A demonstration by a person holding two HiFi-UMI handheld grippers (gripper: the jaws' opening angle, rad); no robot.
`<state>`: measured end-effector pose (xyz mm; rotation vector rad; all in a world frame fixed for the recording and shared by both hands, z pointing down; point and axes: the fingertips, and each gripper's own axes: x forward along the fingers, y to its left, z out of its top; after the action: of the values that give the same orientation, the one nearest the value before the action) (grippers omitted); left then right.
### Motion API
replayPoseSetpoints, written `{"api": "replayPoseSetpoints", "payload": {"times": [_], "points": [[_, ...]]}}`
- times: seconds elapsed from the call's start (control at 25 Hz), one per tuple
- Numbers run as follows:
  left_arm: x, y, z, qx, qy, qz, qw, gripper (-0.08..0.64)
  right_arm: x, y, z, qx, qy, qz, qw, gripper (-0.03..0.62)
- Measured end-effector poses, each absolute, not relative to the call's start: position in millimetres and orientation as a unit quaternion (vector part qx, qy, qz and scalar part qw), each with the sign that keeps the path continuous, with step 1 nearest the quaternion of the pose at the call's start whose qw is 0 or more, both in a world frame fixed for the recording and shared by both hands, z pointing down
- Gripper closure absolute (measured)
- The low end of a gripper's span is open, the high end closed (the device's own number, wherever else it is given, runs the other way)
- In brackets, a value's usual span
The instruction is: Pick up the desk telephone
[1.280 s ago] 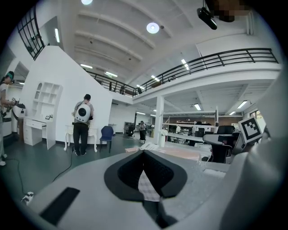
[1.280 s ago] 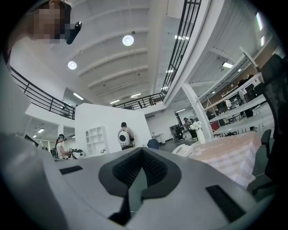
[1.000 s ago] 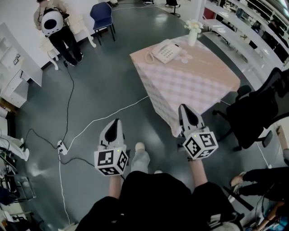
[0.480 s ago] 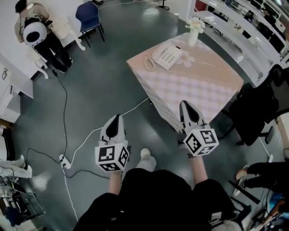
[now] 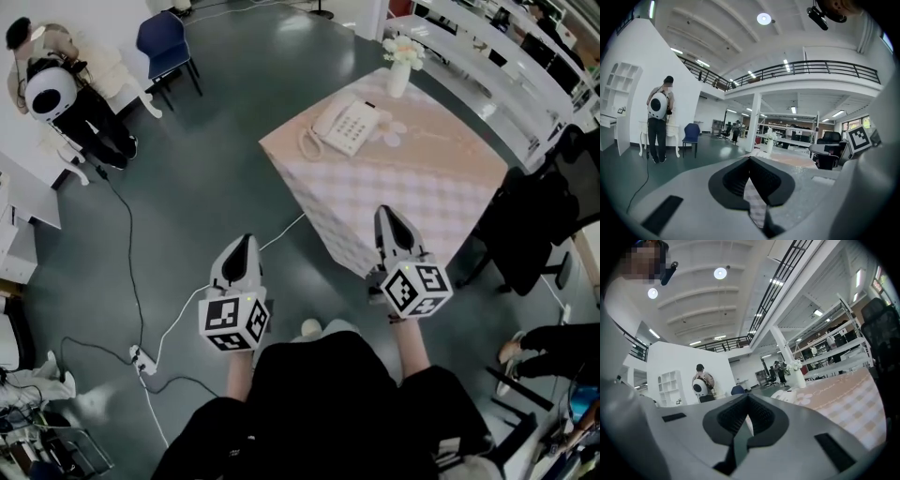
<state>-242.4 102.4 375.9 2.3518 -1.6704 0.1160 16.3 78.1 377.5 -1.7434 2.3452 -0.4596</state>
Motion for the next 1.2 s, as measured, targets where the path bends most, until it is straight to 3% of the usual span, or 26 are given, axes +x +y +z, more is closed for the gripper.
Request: {"api": "replayPoseSetpoints", "payload": {"times": [0.56,1.2], "points": [[-228.6,40.4,394.6,0.83,-0.538,0.051,0.138,0.561,22.3,27.9,397.2,-0.614,0.765,-0.171,0.094,0.6],[-196.8,-111.9,406.1,0.856,-0.493,0.062,0.144,0.561,47.3,-102.5,416.2,-0.647,0.73,-0.195,0.104,0.6]]}}
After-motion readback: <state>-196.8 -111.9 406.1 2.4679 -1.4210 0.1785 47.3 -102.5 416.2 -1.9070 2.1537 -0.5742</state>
